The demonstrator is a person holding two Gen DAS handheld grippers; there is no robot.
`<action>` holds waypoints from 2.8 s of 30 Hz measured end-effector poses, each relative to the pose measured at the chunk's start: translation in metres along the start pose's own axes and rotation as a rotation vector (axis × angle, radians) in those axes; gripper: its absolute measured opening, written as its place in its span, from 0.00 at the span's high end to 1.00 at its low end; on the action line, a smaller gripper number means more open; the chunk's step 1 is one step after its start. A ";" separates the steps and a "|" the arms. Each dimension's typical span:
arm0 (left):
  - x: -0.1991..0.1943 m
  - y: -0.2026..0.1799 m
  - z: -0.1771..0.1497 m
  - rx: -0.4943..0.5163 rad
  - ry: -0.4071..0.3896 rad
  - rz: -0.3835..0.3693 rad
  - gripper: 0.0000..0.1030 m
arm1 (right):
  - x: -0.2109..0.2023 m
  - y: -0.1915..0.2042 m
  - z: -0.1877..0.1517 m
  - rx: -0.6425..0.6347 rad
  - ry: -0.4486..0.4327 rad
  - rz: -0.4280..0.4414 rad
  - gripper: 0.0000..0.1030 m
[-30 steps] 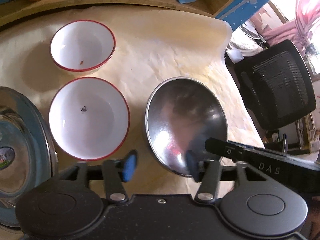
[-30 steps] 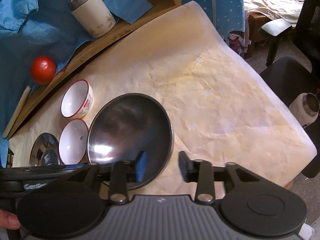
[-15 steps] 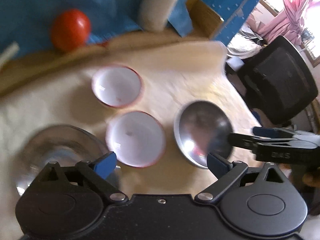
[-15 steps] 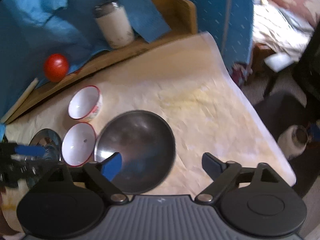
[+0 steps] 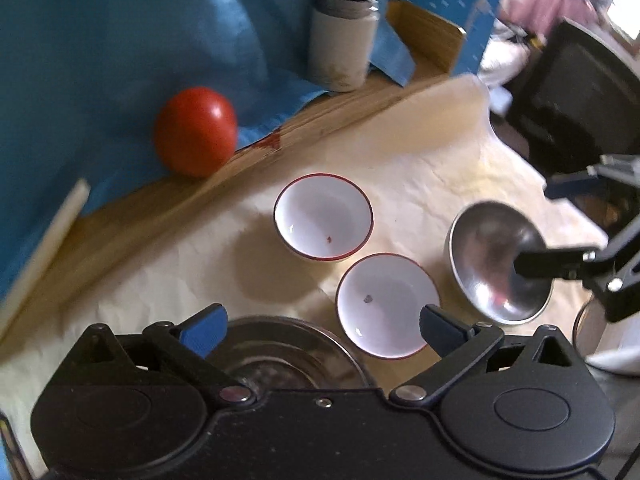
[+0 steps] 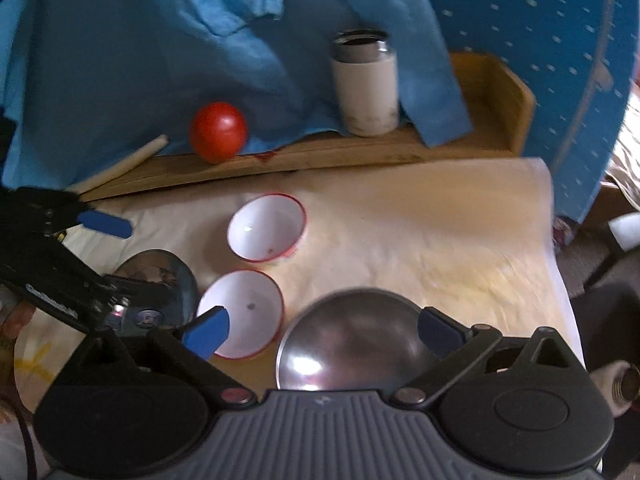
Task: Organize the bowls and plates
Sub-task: 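Move both tools to the red-rimmed white bowl, then close both tools on the rim of the white bowl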
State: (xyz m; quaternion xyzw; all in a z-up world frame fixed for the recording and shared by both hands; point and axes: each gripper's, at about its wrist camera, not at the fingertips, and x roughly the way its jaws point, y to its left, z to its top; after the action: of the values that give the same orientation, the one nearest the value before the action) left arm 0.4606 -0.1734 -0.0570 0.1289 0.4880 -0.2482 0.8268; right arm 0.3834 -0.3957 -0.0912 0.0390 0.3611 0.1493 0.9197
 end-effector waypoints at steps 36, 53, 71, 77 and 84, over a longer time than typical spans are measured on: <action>0.077 0.053 0.040 -0.546 0.052 0.185 0.01 | 0.120 -0.020 0.067 0.022 0.126 0.001 0.01; 0.104 0.041 0.039 -0.526 0.066 0.240 0.11 | 0.128 -0.022 0.068 0.051 0.148 0.038 0.08; 0.117 0.029 0.036 -0.537 0.021 0.106 0.79 | 0.155 -0.020 0.064 0.129 0.203 0.157 0.64; 0.119 0.024 0.030 -0.570 0.006 0.063 0.91 | 0.158 -0.026 0.062 0.200 0.218 0.204 0.79; 0.117 0.030 0.026 -0.618 -0.002 0.042 0.92 | 0.162 -0.042 0.054 0.339 0.228 0.256 0.87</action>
State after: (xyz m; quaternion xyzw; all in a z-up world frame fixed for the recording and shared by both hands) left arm 0.5429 -0.1935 -0.1466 -0.1187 0.5369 -0.0708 0.8322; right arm 0.5428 -0.3841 -0.1653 0.2211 0.4744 0.2055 0.8269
